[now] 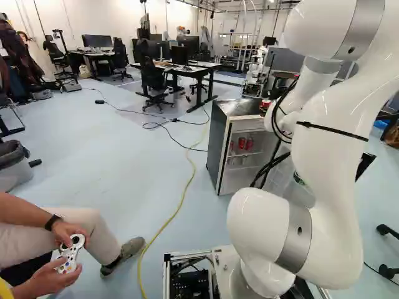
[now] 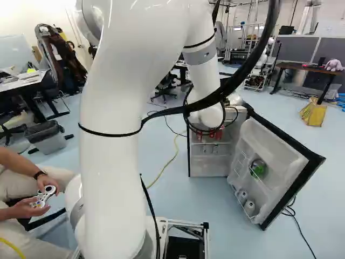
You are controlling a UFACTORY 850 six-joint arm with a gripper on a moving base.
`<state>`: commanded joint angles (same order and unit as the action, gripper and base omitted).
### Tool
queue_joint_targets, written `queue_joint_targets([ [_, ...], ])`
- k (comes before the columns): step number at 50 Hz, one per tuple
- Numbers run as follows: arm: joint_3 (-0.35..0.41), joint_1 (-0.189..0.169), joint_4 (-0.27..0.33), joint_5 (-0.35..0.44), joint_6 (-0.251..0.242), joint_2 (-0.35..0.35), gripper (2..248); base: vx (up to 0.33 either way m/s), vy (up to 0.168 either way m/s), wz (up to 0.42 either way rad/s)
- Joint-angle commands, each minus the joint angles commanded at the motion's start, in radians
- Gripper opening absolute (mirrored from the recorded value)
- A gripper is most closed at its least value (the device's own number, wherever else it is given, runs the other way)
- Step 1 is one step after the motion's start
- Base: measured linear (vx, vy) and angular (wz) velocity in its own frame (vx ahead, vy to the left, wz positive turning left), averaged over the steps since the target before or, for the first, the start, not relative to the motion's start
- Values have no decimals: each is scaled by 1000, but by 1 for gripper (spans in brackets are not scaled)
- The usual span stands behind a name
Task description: Grab a drink from the fridge
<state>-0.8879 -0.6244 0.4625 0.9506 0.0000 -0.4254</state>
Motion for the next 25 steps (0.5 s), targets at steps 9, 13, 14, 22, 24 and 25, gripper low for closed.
queue_joint_targets([
  [9,-9,7,-24,0,0,-7,88,0,0,0],
  [13,-12,10,-33,0,0,-9,88,0,0,0],
  [14,-12,11,-35,0,0,-10,88,0,0,0],
  [22,-17,18,-53,0,0,-13,88,0,0,0],
  [24,-18,20,-57,0,0,-14,88,0,0,0],
  [25,-19,21,-60,0,0,-15,88,0,0,0],
])
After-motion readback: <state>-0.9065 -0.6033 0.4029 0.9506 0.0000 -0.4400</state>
